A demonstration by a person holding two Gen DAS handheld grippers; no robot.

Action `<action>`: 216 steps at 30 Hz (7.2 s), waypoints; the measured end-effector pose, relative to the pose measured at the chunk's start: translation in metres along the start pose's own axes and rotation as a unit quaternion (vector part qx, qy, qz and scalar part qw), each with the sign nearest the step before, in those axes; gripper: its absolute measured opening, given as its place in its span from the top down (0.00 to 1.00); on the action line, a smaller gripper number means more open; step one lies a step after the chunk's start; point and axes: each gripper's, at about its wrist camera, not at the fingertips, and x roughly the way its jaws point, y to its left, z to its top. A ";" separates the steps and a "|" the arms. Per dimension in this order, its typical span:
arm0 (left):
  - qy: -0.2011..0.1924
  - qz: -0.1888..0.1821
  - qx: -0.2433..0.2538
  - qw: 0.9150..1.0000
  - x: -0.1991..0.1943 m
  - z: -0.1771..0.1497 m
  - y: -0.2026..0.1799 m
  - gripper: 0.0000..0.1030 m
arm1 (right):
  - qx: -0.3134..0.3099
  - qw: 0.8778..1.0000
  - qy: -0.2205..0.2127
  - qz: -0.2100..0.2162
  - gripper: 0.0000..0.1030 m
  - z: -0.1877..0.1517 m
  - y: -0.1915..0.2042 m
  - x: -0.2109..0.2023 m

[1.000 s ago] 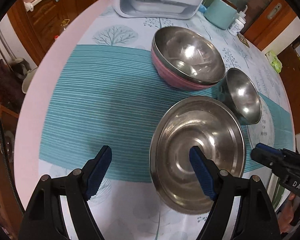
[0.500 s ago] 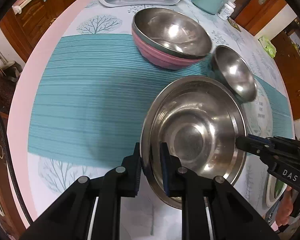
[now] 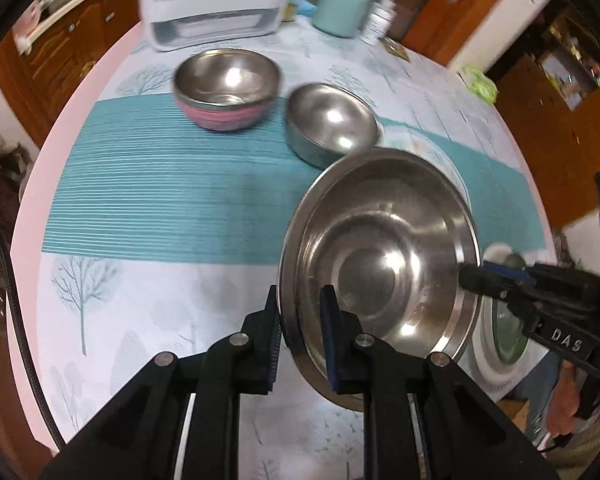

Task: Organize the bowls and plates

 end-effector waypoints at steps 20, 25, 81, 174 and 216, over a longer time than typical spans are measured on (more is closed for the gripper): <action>0.087 0.031 0.028 0.995 0.058 -0.060 -0.044 0.85 | 0.035 0.997 0.073 -0.017 0.88 -0.080 -0.042 0.028; 0.089 0.032 0.020 0.995 0.062 -0.062 -0.042 0.83 | 0.033 0.996 0.079 -0.013 0.87 -0.083 -0.042 0.034; -0.082 0.084 0.042 0.992 -0.102 -0.043 -0.022 0.25 | -0.016 0.996 -0.079 0.022 0.76 -0.057 0.022 -0.079; 0.092 -0.043 0.061 0.993 0.023 -0.047 -0.054 0.84 | 0.049 0.997 0.006 -0.055 0.94 -0.072 -0.016 -0.019; 0.015 -0.006 0.093 0.996 -0.018 -0.049 -0.087 0.44 | 0.047 0.998 -0.022 -0.042 0.88 -0.094 -0.014 -0.033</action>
